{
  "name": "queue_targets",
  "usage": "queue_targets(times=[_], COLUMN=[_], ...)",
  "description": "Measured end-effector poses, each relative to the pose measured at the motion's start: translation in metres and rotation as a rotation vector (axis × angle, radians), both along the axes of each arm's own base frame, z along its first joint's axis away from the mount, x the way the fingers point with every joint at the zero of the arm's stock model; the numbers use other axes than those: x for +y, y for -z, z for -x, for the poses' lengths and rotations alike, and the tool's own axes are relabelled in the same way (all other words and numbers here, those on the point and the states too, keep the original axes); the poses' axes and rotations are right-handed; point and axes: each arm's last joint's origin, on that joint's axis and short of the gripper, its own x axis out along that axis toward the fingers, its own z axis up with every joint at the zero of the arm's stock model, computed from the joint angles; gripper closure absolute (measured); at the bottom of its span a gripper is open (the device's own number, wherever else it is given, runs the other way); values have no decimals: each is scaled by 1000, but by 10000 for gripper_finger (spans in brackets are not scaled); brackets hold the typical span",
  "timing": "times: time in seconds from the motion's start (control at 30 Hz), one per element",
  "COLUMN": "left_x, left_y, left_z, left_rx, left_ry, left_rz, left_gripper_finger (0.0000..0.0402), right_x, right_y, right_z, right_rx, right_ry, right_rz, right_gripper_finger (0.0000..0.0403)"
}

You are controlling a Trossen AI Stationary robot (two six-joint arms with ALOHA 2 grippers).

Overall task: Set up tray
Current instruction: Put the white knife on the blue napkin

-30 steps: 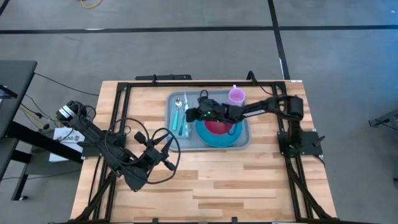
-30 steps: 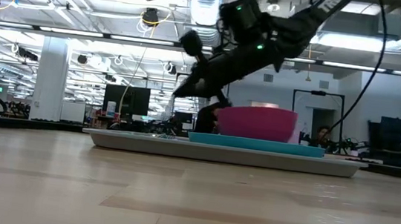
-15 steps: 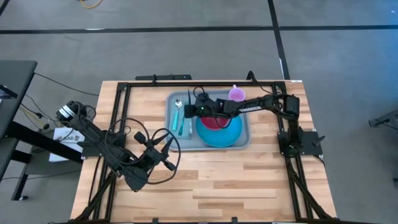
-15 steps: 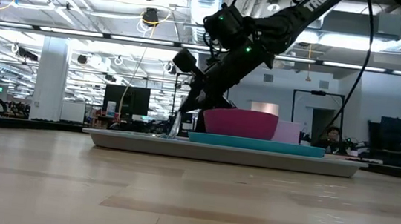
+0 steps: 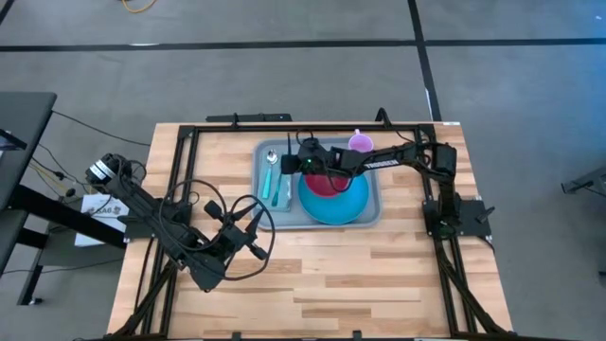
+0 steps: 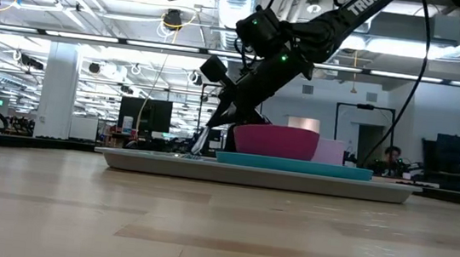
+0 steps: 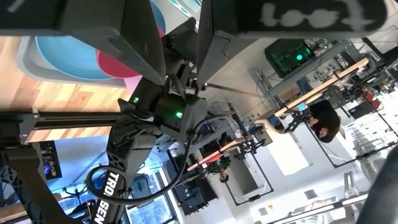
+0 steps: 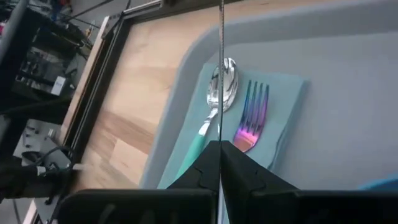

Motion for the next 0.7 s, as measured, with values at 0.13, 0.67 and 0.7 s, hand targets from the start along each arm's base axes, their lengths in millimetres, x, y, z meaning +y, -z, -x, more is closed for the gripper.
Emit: queue_targets(times=[0.13,0.67,0.7], left_x=[0,-1,-1], left_y=[0,0,0], left_z=[0,0,0], left_rx=[0,-1,-1], left_ry=[0,2,2], left_rz=[0,1,1], left_gripper_finger=[319,319,319], right_x=[-3,-5,-5], right_y=[-3,-3,-3], right_z=[-2,-2,-1], right_rx=[-10,-23,-20], right_ry=[-46,-132,-136], right_rz=[70,34,38], right_gripper_finger=[395,331,329])
